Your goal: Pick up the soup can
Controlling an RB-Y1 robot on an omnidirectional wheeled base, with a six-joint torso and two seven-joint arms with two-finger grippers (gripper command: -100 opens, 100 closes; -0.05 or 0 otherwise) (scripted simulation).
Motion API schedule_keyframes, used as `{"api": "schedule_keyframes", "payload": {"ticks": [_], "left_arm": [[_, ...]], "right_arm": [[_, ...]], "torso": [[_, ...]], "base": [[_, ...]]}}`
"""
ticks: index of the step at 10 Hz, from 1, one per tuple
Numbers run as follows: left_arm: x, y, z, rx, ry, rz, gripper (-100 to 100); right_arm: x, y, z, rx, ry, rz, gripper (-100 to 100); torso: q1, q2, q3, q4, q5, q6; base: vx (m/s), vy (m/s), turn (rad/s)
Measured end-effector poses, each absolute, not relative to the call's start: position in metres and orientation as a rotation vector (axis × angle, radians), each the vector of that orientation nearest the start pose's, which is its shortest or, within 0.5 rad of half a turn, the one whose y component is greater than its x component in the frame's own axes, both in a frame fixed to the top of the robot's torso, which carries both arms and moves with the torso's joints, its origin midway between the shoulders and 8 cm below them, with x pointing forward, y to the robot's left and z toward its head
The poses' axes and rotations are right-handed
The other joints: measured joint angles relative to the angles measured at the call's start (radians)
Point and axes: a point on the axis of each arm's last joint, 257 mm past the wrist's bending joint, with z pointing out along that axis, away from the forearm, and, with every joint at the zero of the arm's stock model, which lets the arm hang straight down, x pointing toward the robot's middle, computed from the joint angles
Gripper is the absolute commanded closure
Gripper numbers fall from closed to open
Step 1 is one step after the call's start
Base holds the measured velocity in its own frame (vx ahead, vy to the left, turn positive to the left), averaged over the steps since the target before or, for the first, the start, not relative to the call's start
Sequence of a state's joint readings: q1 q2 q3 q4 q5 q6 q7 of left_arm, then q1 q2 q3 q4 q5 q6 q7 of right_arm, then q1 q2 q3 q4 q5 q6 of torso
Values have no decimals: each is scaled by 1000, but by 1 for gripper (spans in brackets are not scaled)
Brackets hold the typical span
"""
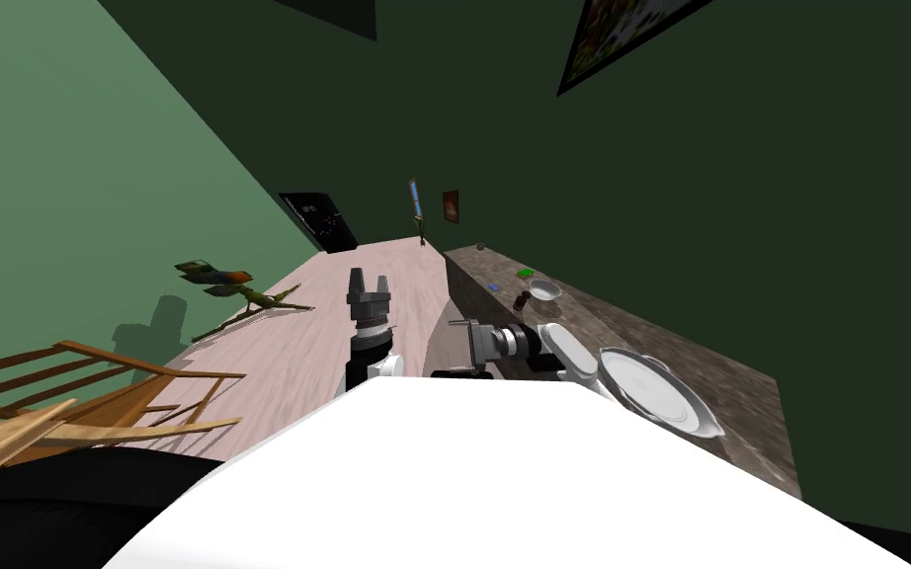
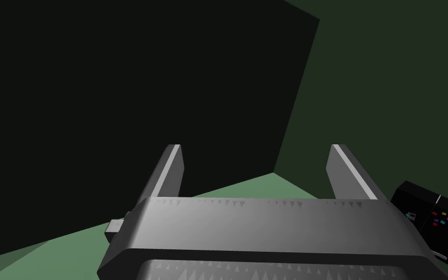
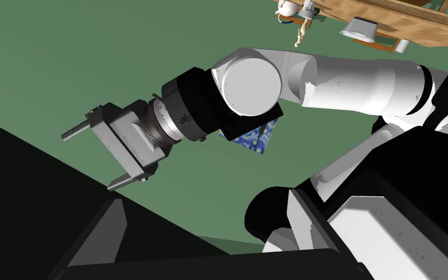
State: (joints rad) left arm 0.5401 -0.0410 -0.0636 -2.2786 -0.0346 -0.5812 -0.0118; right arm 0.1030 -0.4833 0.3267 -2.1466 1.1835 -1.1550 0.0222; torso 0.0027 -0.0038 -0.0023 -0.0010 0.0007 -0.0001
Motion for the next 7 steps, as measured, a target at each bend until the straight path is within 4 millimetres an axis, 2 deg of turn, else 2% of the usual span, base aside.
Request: {"api": "schedule_keyframes", "payload": {"ticks": [4, 6, 7], "left_arm": [[330, 261, 27, -633, 570, -1327, 0], [330, 261, 27, -633, 570, -1327, 0], [330, 261, 27, -633, 570, -1327, 0]], "right_arm": [[204, 18, -151, -1540, 903, 1000, -100], [201, 17, -164, -1609, 904, 966, -100], [201, 13, -178, -1669, 908, 943, -100]], "torso": [[-1, 0, 0, 0, 0, 0], [-2, 1, 1, 0, 0, 0], [-2, 0, 0, 0, 0, 0]], "base": [[44, 36, -44], [33, 23, -39], [51, 28, -64]]}}
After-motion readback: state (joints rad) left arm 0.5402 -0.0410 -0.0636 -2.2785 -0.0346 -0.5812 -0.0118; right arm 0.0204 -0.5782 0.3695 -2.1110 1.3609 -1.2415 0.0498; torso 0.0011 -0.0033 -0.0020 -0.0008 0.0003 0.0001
